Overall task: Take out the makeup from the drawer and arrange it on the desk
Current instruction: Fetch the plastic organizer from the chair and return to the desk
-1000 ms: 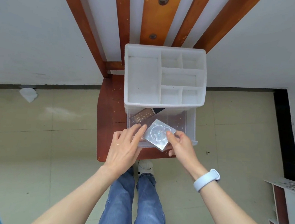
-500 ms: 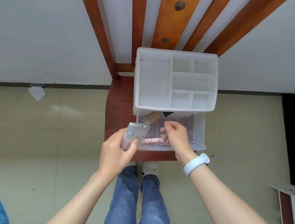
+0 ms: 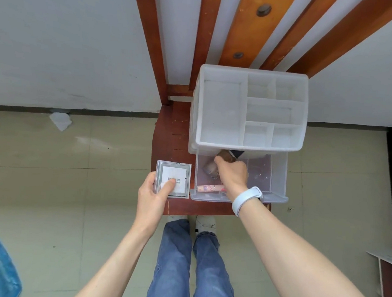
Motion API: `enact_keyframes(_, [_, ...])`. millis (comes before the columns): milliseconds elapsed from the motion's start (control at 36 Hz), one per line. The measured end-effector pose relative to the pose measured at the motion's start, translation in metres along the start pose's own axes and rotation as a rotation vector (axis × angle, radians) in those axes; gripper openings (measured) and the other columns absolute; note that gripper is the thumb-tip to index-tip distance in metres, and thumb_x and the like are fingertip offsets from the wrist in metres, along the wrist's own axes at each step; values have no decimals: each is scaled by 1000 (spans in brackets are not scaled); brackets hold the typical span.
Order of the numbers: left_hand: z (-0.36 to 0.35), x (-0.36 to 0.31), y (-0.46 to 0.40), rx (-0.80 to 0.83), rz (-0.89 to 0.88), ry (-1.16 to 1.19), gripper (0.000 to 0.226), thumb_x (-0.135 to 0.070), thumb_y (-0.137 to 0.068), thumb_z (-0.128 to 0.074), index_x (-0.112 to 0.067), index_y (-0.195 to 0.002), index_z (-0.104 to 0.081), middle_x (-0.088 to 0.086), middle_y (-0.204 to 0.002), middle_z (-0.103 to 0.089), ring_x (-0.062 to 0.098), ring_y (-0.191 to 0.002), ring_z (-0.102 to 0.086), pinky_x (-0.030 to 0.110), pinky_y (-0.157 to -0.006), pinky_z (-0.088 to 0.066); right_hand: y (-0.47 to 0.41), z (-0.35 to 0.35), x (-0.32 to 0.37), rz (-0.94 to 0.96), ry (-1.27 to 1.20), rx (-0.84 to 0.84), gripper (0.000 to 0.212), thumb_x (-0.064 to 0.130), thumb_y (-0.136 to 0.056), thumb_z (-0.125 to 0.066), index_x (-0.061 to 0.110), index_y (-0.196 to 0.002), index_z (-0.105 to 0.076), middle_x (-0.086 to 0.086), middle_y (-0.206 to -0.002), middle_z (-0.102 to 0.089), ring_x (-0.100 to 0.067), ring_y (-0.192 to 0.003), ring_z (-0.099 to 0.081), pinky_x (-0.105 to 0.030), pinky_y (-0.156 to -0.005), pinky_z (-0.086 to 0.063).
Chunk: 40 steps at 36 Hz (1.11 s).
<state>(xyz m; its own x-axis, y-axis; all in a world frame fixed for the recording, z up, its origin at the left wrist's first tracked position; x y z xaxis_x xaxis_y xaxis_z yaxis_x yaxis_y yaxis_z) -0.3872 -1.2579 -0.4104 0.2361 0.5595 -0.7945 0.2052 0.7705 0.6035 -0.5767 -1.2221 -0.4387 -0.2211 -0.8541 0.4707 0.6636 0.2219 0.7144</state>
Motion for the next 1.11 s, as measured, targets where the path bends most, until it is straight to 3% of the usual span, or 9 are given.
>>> enact_keyframes(139, [-7, 0, 2, 29, 31, -1, 14, -9, -88, -60, -20, -96, -62, 2, -97, -70, 19, -92, -65, 37, -82, -52, 16, 20, -16, 38, 22, 14, 15, 30, -78, -61, 16, -82, -59, 0, -78, -63, -17, -73, -58, -26, -60, -43])
enact_keyframes(333, [-17, -2, 6, 59, 27, -54, 13, -12, -89, -57, -25, -94, -57, -4, -92, -67, 11, -77, -62, 19, -49, -48, 54, 47, -26, 35, -2, 229, 12, 27, -87, -51, 19, -78, -51, 4, -71, -55, -6, -61, -50, -16, -49, -38])
enact_keyframes(417, [-21, -5, 6, 99, 36, -75, 29, -13, -89, -57, -28, -114, -54, -6, -104, -65, 10, -88, -62, 20, -61, -50, 77, 50, -26, 162, 46, 297, 6, 28, -87, -55, 25, -91, -58, 12, -77, -63, 0, -64, -59, -12, -55, -46])
enact_keyframes(528, [-27, -8, 9, 251, 104, 32, 33, -21, -93, -56, -25, -124, -50, 1, -116, -64, 19, -106, -62, 43, -94, -49, 98, 44, -18, 446, 318, 174, 19, 45, -81, -58, 36, -98, -56, 19, -86, -62, 4, -81, -58, -14, -66, -45])
enact_keyframes(639, [-30, -14, 12, 380, 134, 128, 48, -60, -81, -55, -28, -116, -52, -7, -109, -68, 14, -102, -65, 34, -79, -54, 108, 30, -7, 702, 658, -9, 53, 51, -84, -55, 18, -125, -51, 4, -96, -55, -20, -86, -59, -29, -65, -42])
enact_keyframes(750, [-26, -18, 8, 340, 130, 180, 47, -52, -78, -63, -22, -113, -52, -3, -104, -70, 17, -92, -68, 27, -66, -53, 113, 24, -4, 854, 651, 39, 59, 49, -84, -60, 16, -131, -50, 0, -101, -56, -21, -89, -60, -29, -66, -45])
enact_keyframes(889, [-16, -15, 1, 259, 99, 130, 48, -50, -79, -65, -20, -115, -53, 1, -110, -68, 19, -103, -64, 42, -85, -52, 105, 31, -8, 924, 484, 213, 49, 39, -91, -51, 16, -134, -47, 1, -113, -55, -15, -99, -56, -29, -78, -50])
enact_keyframes(1000, [-6, -13, -2, 179, 61, 80, 26, -37, -85, -62, -25, -107, -57, 0, -107, -68, 5, -92, -66, 18, -70, -52, 68, 39, -13, 918, 648, 122, 34, 19, -95, -49, 13, -128, -52, -3, -117, -57, -18, -106, -54, -30, -89, -46])
enact_keyframes(1111, [5, -9, -6, 119, 38, -4, 13, -31, -88, -61, -31, -100, -59, -8, -100, -69, -1, -87, -63, 11, -69, -47, 26, 30, -17, 798, 942, 194, 35, 24, -95, -46, 19, -129, -51, -3, -124, -55, -22, -113, -46, -34, -93, -38])
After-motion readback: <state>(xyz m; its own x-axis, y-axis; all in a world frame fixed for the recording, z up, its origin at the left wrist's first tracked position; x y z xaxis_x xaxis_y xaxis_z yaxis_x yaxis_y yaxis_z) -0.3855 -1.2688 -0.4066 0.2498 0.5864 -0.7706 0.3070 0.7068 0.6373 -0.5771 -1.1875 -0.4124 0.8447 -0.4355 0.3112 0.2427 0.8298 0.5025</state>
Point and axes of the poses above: each hand's wrist, its own y-axis away from the middle knuckle, its own z-axis out of the back of the hand, x = y × z, the point moved 2 cm from there along -y, towards the middle knuckle
